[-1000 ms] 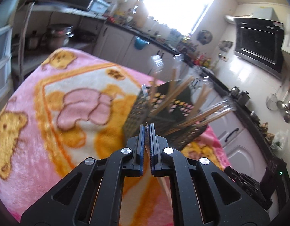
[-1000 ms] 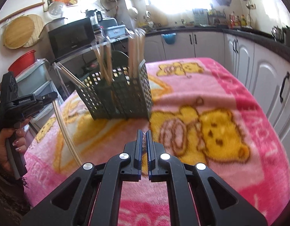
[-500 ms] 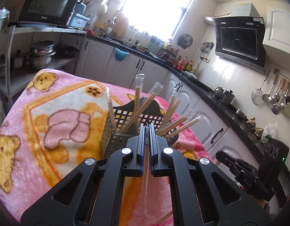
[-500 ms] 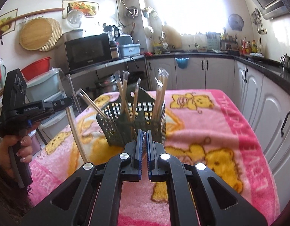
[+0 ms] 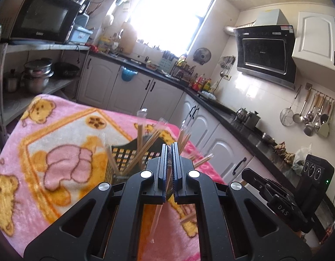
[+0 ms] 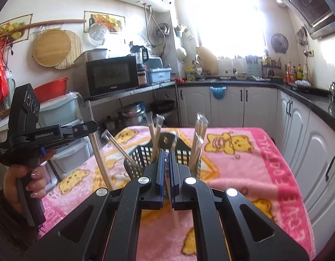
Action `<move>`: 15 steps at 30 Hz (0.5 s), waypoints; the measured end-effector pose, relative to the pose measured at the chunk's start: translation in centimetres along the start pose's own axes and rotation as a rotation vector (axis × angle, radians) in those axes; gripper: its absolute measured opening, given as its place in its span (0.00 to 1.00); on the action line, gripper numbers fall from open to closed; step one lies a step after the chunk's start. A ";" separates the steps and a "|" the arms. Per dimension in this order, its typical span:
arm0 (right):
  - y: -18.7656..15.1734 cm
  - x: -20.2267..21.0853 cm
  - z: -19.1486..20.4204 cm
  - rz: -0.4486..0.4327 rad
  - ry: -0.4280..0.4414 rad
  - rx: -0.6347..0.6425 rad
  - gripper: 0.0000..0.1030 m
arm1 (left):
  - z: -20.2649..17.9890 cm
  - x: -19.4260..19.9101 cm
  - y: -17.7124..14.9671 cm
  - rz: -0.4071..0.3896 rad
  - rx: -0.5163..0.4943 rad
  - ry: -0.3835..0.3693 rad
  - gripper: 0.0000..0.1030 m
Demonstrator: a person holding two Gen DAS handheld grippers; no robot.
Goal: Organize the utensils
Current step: 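Lower both held chopsticks into the caddy compartments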
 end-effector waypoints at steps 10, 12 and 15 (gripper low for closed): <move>4.8 0.6 1.6 -0.100 0.039 0.023 0.04 | -2.1 1.1 4.5 -0.088 -0.050 -0.027 0.02; 6.0 0.8 2.1 -0.124 0.049 0.034 0.04 | -2.5 1.4 5.6 -0.110 -0.057 -0.028 0.02; 7.6 0.8 2.5 -0.155 0.060 0.047 0.04 | -2.7 1.8 7.2 -0.143 -0.071 -0.024 0.02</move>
Point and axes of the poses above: each gripper's, at about its wrist camera, not at the fingertips, and x roughly against the way its jaws point, z to its left, y to its top, the point moved 10 cm from there along -x, roughly the way its jaws point, and after that the axes turned 3 degrees about -y, right-handed, at the moved point
